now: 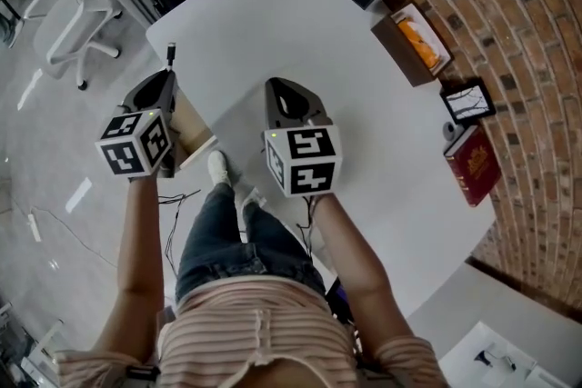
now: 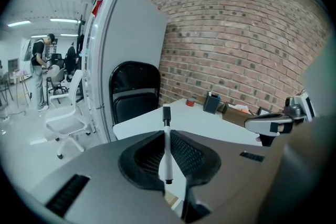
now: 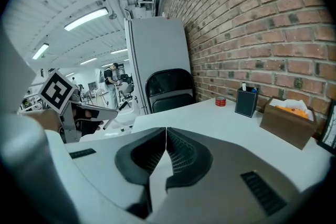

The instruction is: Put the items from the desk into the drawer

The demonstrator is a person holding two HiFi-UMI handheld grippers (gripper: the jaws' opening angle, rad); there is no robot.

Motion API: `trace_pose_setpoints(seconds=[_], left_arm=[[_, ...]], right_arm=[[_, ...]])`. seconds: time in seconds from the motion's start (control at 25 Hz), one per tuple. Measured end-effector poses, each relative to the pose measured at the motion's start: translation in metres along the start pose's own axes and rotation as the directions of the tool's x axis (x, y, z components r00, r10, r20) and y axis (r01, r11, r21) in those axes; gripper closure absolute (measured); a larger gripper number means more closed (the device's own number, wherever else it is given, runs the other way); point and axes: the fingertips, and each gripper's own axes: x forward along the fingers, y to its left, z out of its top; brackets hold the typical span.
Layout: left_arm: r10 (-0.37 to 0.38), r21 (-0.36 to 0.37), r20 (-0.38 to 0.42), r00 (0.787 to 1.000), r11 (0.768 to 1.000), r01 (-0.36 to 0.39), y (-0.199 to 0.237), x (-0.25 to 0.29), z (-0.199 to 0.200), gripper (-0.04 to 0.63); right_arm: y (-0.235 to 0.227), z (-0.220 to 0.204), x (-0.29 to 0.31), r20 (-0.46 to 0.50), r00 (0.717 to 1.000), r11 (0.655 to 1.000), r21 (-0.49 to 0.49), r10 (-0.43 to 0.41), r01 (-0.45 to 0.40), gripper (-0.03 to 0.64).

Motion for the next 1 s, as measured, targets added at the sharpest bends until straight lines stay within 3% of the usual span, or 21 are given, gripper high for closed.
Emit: trace_pose_setpoints(seconds=[0.36, 0.56, 1.0], left_arm=[[0.065, -0.12, -0.025, 0.998, 0.99, -0.067, 0.064, -0.009, -0.037, 0.552], [0.083, -0.214, -0.038, 0.996, 0.973, -0.089, 0.098, -0.006, -0.066, 0.552], [0.103, -0.342, -0.086, 0.991, 0.931, -0.126, 0.142, 0.002, -0.118, 0.553]], right_arm=[[0.058, -0.006, 0.048, -0.071, 0.994, 0.993, -0.077, 0.08, -0.085, 0.6], [0.09, -0.02, 0.078, -0.122, 0.985, 0.984, -0.119, 0.12, -0.134, 0.6], [0.16, -0.047, 0.128, -0.235, 0.951, 0.952, -0.179, 0.202, -0.246, 0.6]])
